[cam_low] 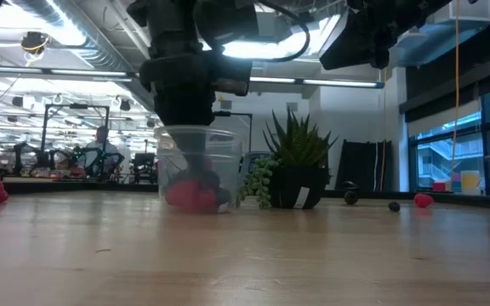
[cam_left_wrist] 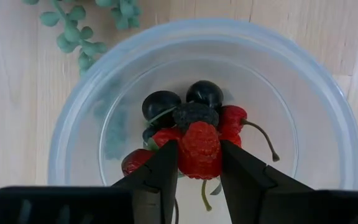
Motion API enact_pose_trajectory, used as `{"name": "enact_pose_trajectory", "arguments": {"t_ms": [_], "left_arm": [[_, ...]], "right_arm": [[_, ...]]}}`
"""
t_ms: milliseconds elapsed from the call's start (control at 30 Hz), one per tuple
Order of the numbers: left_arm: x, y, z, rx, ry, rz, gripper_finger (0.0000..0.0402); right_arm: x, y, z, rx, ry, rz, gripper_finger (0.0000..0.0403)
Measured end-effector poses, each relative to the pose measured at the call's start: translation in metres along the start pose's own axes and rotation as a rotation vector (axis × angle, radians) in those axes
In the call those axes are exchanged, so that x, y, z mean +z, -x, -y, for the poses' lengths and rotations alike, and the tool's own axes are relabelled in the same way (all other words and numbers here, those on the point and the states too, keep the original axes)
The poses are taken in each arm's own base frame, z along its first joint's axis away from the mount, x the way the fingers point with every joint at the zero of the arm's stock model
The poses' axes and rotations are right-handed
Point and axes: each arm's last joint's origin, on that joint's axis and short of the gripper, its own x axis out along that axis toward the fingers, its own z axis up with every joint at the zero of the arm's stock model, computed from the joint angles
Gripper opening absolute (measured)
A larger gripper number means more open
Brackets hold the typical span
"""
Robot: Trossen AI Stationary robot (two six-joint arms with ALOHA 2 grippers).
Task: Pick and placing Produce into tupperware
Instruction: Put the bottom raspberry into the transparent container, then put the red cherry into the transparent container
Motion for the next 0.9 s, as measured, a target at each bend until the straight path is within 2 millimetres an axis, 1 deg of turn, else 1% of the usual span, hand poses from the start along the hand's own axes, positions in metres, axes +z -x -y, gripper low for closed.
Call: {"name": "enact_pose_trajectory", "arguments": {"t_ms": [167, 233, 467, 567, 633, 700, 800, 900], "left_arm": [[0.0, 0.0, 0.0, 0.0, -0.004, 0.001, 0.01], [0.0, 0.0, 0.0, 0.0, -0.003, 0.001, 0.0108], [0.0, 0.0, 0.0, -0.001, 0.001, 0.005, 0.0179], [0.0, 0.004, 0.0, -0.002, 0.001, 0.011, 0.0196], [0.001, 0.011, -0.001, -0.007, 0.012, 0.035, 0.02], [0.001, 0.022, -0.001, -0.013, 0.025, 0.063, 0.0201], [0.0, 0.045, -0.002, -0.027, 0.031, 0.126, 0.0198], [-0.005, 0.073, -0.004, -0.041, 0.035, 0.187, 0.0198]], "right_arm": [[0.0, 0.0, 0.0, 0.0, 0.001, -0.002, 0.0103], [0.0, 0.0, 0.0, -0.001, 0.001, -0.002, 0.0103], [0.0, 0.0, 0.0, -0.001, 0.002, -0.003, 0.0103], [0.0, 0.0, 0.0, -0.001, 0.002, -0.003, 0.0103], [0.0, 0.0, 0.0, -0.001, 0.002, -0.003, 0.0103], [0.0, 0.0, 0.0, -0.001, 0.002, -0.003, 0.0103], [0.0, 0.0, 0.0, -0.001, 0.002, -0.003, 0.0103], [0.0, 0.0, 0.0, -0.001, 0.002, -0.003, 0.0103]]}}
